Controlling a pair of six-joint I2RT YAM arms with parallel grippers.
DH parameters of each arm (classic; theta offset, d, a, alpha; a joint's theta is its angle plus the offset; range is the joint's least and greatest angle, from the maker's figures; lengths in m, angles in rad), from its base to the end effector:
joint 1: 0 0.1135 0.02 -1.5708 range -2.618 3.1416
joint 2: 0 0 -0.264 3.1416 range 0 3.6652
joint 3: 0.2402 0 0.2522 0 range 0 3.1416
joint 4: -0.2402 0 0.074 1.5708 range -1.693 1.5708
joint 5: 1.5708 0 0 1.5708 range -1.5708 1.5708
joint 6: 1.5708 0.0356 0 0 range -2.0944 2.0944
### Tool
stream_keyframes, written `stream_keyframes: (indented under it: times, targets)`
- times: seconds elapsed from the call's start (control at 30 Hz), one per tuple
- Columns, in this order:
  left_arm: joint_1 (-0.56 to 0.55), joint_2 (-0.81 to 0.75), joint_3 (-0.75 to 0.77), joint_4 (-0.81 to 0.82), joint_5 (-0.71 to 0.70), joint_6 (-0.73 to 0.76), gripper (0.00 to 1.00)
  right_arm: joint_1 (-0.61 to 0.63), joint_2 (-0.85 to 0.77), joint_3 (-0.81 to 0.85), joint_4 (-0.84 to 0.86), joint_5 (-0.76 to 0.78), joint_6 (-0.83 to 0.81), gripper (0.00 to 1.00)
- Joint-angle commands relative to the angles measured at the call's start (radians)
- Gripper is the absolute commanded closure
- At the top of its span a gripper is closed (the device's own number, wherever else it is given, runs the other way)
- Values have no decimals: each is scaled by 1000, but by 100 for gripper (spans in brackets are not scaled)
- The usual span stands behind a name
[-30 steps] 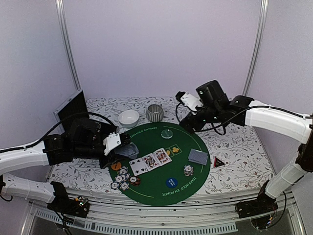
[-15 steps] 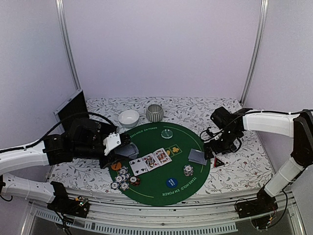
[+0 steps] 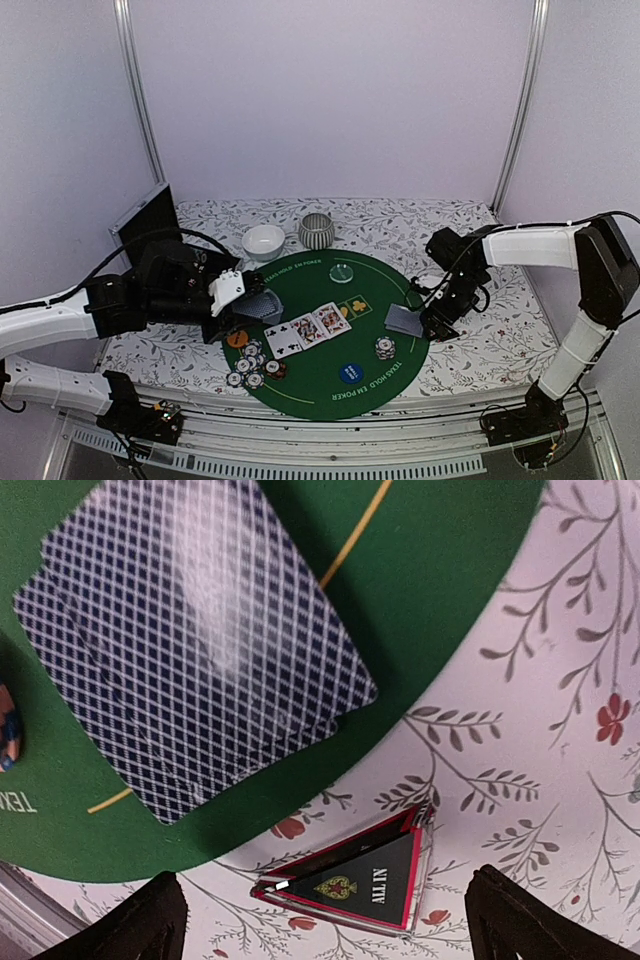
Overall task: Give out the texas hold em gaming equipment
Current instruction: Pick up the all-in button from the center of the board.
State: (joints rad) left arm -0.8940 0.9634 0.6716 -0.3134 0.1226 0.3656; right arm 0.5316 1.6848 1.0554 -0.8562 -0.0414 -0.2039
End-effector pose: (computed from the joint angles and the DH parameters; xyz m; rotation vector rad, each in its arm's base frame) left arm 0.1288 -0.1673 0.2551 1.3546 1.7382 -0.4320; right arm 0.2516 0.1496 0.1709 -1.1038 2.8574 0.0839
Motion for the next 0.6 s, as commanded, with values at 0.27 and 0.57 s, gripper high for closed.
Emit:
stream_keyframes:
  times: [0.27, 0.57]
  targets:
    - [-2, -13, 9, 8, 6, -5, 64, -1, 100, -30, -19, 31, -38, 1]
    - [-3, -10, 8, 8, 6, -4, 63, -1, 103, -14, -25, 45, -38, 4]
